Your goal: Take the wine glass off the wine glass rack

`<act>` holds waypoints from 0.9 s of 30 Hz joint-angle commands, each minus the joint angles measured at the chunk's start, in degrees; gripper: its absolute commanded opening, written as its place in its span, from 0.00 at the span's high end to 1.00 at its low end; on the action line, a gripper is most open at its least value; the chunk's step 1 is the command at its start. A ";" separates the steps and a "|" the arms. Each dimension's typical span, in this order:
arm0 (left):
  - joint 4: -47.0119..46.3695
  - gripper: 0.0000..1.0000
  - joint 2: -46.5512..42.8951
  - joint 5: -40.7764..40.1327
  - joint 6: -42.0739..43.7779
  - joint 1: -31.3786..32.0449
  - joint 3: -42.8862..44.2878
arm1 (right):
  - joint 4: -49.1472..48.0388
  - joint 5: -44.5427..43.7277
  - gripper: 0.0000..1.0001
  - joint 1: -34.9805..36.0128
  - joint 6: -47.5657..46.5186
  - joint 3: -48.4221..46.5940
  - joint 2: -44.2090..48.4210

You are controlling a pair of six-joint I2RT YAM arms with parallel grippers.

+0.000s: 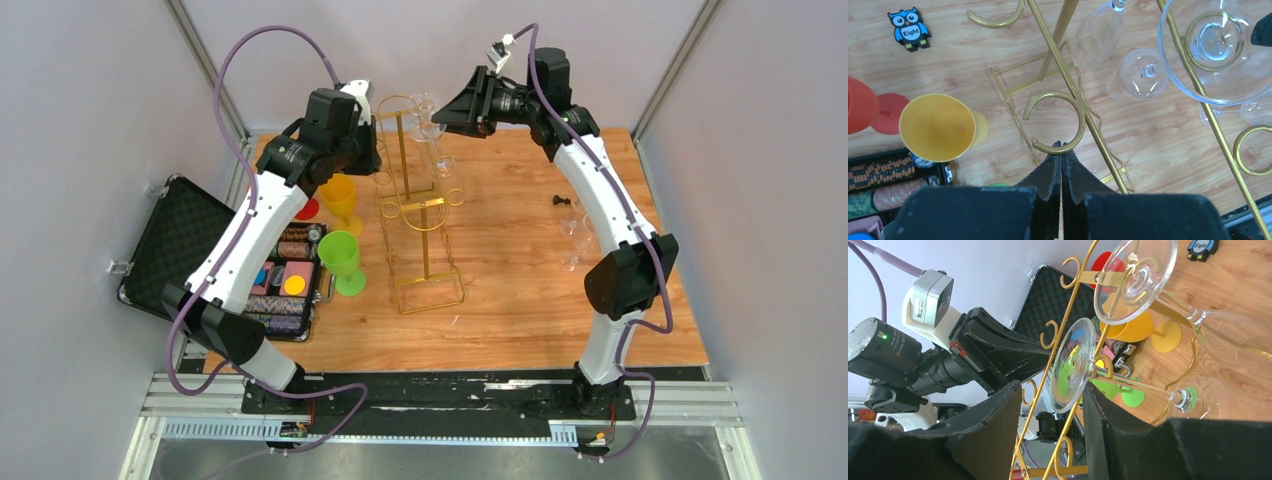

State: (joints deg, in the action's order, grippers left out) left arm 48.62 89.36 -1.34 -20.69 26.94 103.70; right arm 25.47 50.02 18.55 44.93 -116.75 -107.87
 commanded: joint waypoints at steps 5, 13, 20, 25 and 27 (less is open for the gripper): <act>-1.06 1.00 0.03 0.92 0.97 0.11 2.45 | -3.76 0.39 0.55 1.23 1.96 -3.57 -1.31; -0.94 1.00 0.17 0.82 1.50 0.07 2.61 | -3.69 -0.18 0.61 1.79 2.40 -4.40 -2.43; -0.76 1.00 0.62 0.74 1.91 0.04 2.82 | -3.68 0.44 0.75 2.28 2.58 -4.55 -3.26; -0.75 1.00 0.59 0.68 2.05 0.04 2.71 | -3.76 1.54 0.97 2.50 2.83 -3.97 -3.52; -0.81 1.00 0.51 0.65 2.12 0.04 2.73 | -3.69 1.49 1.00 2.50 2.95 -3.76 -3.40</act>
State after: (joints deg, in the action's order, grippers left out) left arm 50.19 89.56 -1.54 -19.62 26.85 104.33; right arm 24.71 48.56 19.73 46.72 -118.54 -111.66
